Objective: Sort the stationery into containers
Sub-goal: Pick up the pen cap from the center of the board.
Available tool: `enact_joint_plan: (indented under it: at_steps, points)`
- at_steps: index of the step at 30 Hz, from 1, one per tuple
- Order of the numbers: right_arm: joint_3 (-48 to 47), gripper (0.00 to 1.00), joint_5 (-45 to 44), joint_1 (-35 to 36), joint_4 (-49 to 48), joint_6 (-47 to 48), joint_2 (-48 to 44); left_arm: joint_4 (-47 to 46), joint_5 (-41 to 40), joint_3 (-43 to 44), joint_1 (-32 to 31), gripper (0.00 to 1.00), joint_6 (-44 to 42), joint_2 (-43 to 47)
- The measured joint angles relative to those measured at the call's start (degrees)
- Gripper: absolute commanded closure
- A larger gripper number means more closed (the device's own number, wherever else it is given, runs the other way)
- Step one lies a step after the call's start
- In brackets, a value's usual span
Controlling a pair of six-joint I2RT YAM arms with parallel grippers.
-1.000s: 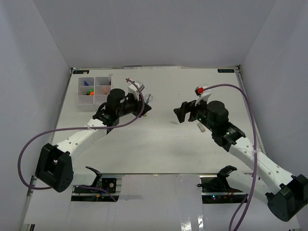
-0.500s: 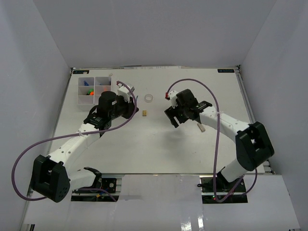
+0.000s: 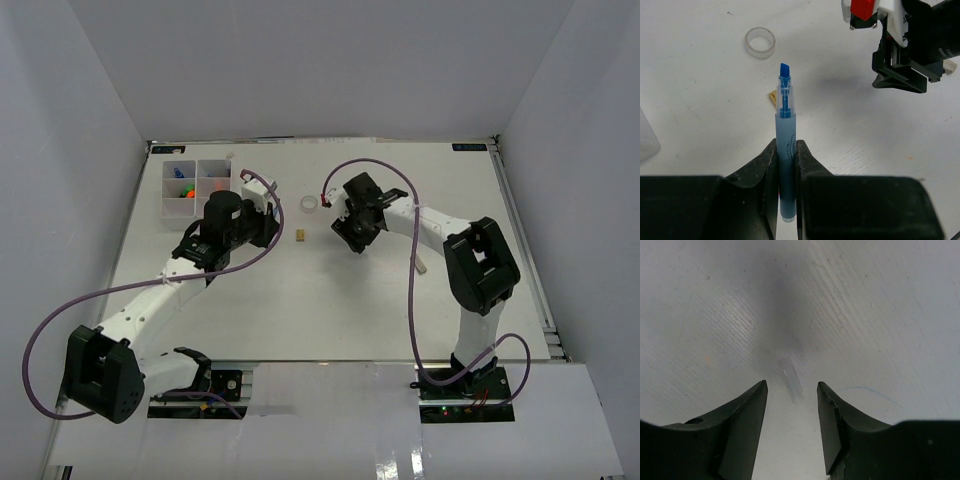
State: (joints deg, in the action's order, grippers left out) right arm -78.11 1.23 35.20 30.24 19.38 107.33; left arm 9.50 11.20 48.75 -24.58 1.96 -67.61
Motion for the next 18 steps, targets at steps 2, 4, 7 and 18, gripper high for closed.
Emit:
enact_joint_plan:
  at_steps: [2,4,7,18]
  points:
    - [-0.57,0.50,0.04,0.00,0.79,0.68,1.09,0.00,-0.35,0.00,0.00,1.00,-0.07,0.44]
    - [-0.85,0.51,0.15,0.00,1.84,1.22,1.95,-0.02,-0.55,0.00,0.00,1.00,-0.17,0.79]
    - [-0.98,0.53,0.26,0.00,3.15,1.95,3.30,-0.02,-0.81,-0.02,0.00,1.00,-0.31,1.03]
    - [-2.75,0.61,0.44,0.02,4.92,2.14,6.71,0.00,-0.94,0.00,0.00,1.00,-0.50,1.03]
